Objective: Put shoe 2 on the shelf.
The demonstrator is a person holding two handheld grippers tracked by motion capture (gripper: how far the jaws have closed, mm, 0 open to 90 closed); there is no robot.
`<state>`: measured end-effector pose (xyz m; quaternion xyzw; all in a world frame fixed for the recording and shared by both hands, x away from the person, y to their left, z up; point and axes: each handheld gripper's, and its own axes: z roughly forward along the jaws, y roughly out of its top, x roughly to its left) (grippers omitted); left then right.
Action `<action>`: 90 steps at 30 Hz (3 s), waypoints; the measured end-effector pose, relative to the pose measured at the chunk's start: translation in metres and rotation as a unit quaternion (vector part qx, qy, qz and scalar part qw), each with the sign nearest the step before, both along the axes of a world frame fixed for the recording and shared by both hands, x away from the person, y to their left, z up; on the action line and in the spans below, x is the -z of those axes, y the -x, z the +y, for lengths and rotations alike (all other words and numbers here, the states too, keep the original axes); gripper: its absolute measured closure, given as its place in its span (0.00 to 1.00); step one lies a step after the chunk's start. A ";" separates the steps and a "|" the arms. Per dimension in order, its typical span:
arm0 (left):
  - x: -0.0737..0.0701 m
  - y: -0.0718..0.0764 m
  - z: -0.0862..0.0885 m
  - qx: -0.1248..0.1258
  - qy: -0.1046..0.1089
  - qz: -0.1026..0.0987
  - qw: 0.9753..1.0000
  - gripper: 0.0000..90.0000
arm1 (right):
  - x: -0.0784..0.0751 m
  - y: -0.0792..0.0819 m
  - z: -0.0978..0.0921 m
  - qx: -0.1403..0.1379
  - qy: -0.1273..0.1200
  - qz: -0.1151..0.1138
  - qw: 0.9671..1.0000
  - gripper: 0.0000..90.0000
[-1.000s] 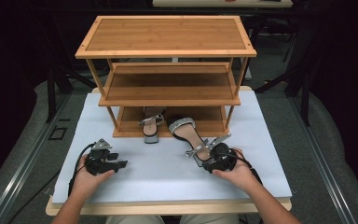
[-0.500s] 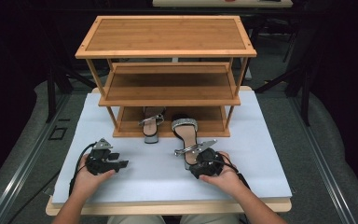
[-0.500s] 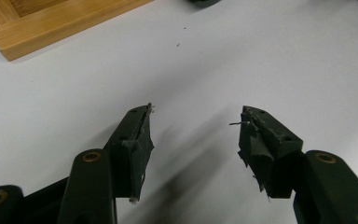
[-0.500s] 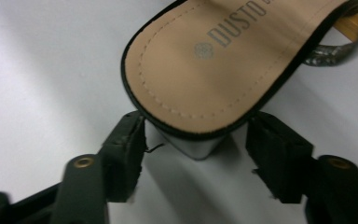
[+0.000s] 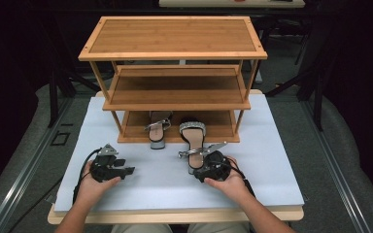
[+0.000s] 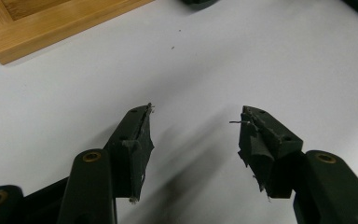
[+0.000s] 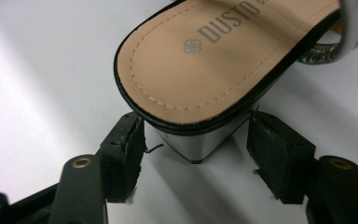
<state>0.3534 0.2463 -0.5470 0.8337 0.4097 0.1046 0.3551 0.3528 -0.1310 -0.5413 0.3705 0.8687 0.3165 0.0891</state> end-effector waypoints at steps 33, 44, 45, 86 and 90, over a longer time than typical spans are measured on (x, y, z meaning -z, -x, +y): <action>0.003 -0.001 -0.002 0.004 -0.005 0.006 1.000 0.49 | -0.026 -0.050 0.014 0.064 -0.024 -0.033 0.997 0.63; 0.003 0.000 -0.002 0.005 -0.005 0.004 1.000 0.49 | -0.027 -0.064 0.011 0.111 0.004 -0.052 0.992 0.64; 0.003 0.000 -0.002 0.006 -0.005 0.004 1.000 0.49 | -0.025 -0.067 0.009 0.101 -0.011 -0.043 0.994 0.64; -0.019 -0.087 -0.066 -0.085 0.021 -0.001 0.996 1.00 | -0.018 -0.078 -0.005 0.182 -0.032 -0.055 0.981 0.84; -0.019 -0.088 -0.069 -0.082 0.021 0.002 0.996 1.00 | -0.017 -0.078 0.001 0.182 -0.037 -0.052 0.981 0.87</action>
